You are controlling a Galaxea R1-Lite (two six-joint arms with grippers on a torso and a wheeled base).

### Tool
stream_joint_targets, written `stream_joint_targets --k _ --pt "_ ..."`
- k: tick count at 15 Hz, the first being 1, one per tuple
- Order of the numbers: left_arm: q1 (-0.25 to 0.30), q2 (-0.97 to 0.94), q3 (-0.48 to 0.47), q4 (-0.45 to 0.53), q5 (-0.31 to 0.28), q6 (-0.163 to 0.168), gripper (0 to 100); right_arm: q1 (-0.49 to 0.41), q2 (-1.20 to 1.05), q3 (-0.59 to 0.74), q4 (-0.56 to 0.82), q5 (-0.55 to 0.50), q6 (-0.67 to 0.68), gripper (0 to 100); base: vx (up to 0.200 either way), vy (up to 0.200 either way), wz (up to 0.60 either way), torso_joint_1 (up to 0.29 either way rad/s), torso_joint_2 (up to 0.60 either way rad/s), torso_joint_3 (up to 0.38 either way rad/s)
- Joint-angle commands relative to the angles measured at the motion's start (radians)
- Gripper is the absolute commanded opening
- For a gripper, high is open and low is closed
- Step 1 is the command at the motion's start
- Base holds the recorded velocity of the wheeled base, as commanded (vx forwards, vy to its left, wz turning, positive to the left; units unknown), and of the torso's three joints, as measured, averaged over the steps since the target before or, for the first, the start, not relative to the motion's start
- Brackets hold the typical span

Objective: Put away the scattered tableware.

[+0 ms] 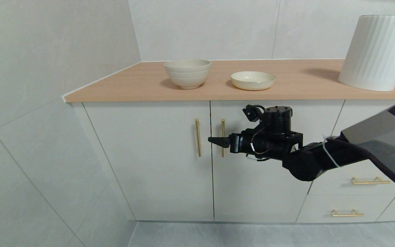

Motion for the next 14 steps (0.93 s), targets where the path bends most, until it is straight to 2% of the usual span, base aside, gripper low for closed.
stream_joint_targets --k 1,8,14 --pt "0.001 0.000 0.000 0.000 0.000 -0.001 100 0.003 0.031 -0.013 -0.063 0.000 0.033 100 0.000 0.000 0.00 0.000 0.00 0.000" --pt "0.001 0.000 0.000 0.000 0.000 -0.001 100 0.029 0.043 -0.036 -0.076 0.000 0.087 100 0.000 0.000 0.00 0.000 0.00 0.000" --pt "-0.001 0.000 0.000 0.000 0.000 -0.001 100 0.053 0.011 0.009 -0.098 0.002 0.114 100 0.000 0.000 0.00 0.000 0.00 0.000"
